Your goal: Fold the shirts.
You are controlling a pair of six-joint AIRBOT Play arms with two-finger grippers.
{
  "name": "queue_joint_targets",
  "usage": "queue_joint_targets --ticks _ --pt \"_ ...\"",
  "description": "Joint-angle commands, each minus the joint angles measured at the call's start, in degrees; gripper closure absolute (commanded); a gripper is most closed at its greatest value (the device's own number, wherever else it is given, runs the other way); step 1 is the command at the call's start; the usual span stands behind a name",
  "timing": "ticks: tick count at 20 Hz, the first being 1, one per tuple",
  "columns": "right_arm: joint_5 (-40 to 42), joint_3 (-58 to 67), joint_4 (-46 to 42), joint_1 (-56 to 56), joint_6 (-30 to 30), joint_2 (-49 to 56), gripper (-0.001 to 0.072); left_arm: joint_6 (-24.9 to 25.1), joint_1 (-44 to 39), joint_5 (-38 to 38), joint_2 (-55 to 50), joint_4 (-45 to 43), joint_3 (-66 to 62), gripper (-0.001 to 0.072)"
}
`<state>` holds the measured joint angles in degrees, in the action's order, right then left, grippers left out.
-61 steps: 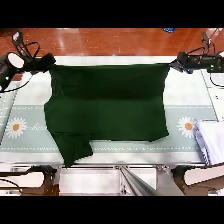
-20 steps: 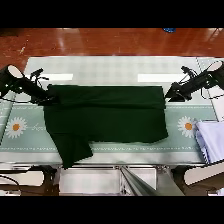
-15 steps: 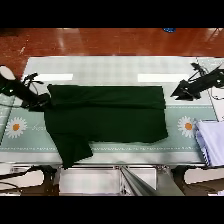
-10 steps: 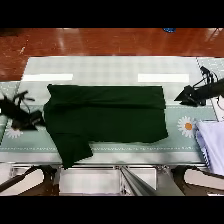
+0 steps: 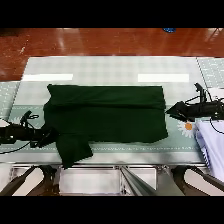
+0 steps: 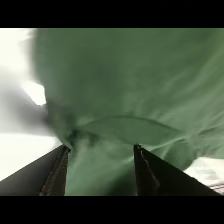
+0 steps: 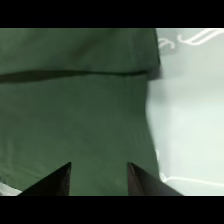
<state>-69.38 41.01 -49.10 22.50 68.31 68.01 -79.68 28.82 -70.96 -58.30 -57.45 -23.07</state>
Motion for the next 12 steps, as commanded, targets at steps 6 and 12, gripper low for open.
queue_joint_targets --ticks 6,12 --pt "-0.59 -1.09 3.3 2.51 -0.46 -0.48 0.03 9.14 -0.35 2.29 -0.66 5.05 3.87 0.0679" --pt "-9.46 -2.19 -15.82 9.88 9.55 -0.48 0.03 11.56 -0.37 -2.19 -0.5 5.66 0.17 0.0682"
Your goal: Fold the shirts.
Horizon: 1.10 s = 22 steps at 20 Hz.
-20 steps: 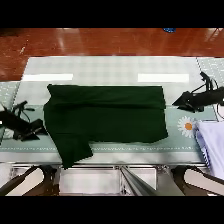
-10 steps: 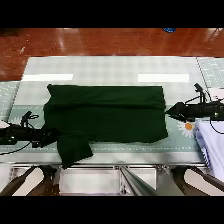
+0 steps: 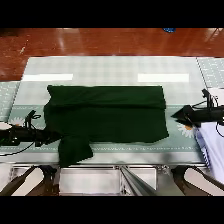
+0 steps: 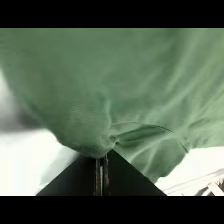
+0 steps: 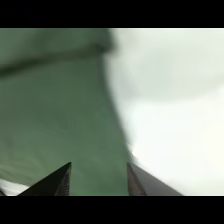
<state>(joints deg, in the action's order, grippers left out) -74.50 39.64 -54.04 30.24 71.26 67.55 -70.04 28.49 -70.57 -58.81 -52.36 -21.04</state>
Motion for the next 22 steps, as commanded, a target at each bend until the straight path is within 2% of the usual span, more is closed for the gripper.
queue_joint_targets --ticks 1,5,8,14,15,17,19,22 --pt "-4.76 -2.21 -12.2 2.14 7.61 -0.02 0.03 1.9 -0.07 -3.19 -0.02 0.59 -2.78 0.0682" --pt "-3.63 -8.48 -9.49 1.22 7.56 -0.02 0.0301 1.9 -0.07 -3.45 -0.04 0.59 -3.69 0.0682" --pt "-0.7 -9.18 -8.35 -3.5 7.56 0.04 0.0301 1.9 -0.07 -3.41 -0.04 1.46 -3.69 0.0681" --pt "7.67 -9.11 3.08 -10.82 5.9 5.2 0.0304 1.9 -0.07 -3.43 -0.04 2.08 -3.72 0.0681" --pt "7.89 -9.11 5.55 -11.89 4.0 6.1 0.0344 1.9 -0.04 -3.43 -0.02 2.08 -3.8 0.0681" --pt "6.49 -8.63 10.78 -12.55 -2.78 6.08 0.0689 1.88 0.02 -3.5 -0.04 2.99 -4.72 0.0681" --pt "4.02 -4.96 8.83 -11.45 -4.26 4.96 0.0692 1.88 0.0 -3.91 -0.04 6.67 -7.43 0.0681" --pt "0.61 3.63 5.9 -10.36 -1.92 4.42 0.0692 1.9 -0.48 -2.23 -0.59 13.14 -13.6 0.0681"
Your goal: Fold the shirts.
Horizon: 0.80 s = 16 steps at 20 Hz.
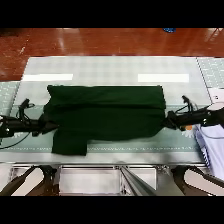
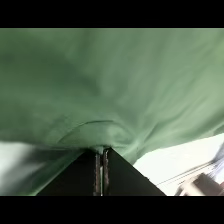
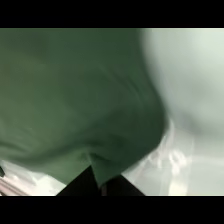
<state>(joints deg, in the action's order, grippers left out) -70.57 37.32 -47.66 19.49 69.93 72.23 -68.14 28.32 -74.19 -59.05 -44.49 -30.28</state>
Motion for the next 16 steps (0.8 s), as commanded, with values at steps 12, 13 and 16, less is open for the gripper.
queue_joint_targets --ticks 12,13,16 --pt "-0.35 32.52 5.81 -2.75 2.47 18.4 0.0692 -11.17 -15.39 2.47 -36.5 2.4 -47.93 0.0682" --pt "0.13 33.27 5.84 -2.82 2.47 19.8 0.0692 -12.96 -16.11 1.36 -39.47 0.87 -51.54 0.0682" --pt "1.44 34.82 6.91 -2.82 2.16 23.08 0.0692 -14.08 -17.35 -1.55 -45.83 -0.59 -59.17 0.0681"
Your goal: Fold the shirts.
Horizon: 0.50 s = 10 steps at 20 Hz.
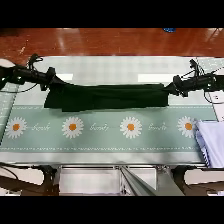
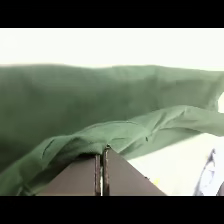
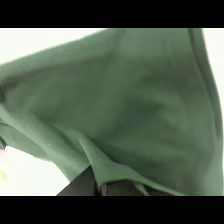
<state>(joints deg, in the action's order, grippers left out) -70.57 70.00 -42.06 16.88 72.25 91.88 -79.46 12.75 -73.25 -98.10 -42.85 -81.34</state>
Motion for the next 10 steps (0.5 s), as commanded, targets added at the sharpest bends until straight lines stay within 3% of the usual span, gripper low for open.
queue_joint_targets --ticks 1,5,6,7,10 --pt "2.32 2.21 1.6 -0.22 -0.13 4.13 0.0691 -2.8 -1.88 -2.45 -8.0 -2.34 -9.11 0.0682" --pt "7.37 2.21 4.33 -0.2 -0.13 6.21 0.0673 -2.64 -1.97 3.58 -9.55 -2.38 -9.46 0.0671" --pt "8.74 2.21 4.81 -0.2 -0.09 6.45 0.0487 -2.69 -2.03 4.72 -9.53 -2.36 -9.51 0.051" --pt "9.68 2.21 5.07 -0.2 -0.26 6.47 0.029 -2.84 -2.05 4.33 -9.46 -2.36 -9.57 0.0204" --pt "5.31 5.55 5.05 2.34 -0.55 6.45 0.03 -2.38 0.66 -2.91 -9.25 -5.18 -14.86 0.02"
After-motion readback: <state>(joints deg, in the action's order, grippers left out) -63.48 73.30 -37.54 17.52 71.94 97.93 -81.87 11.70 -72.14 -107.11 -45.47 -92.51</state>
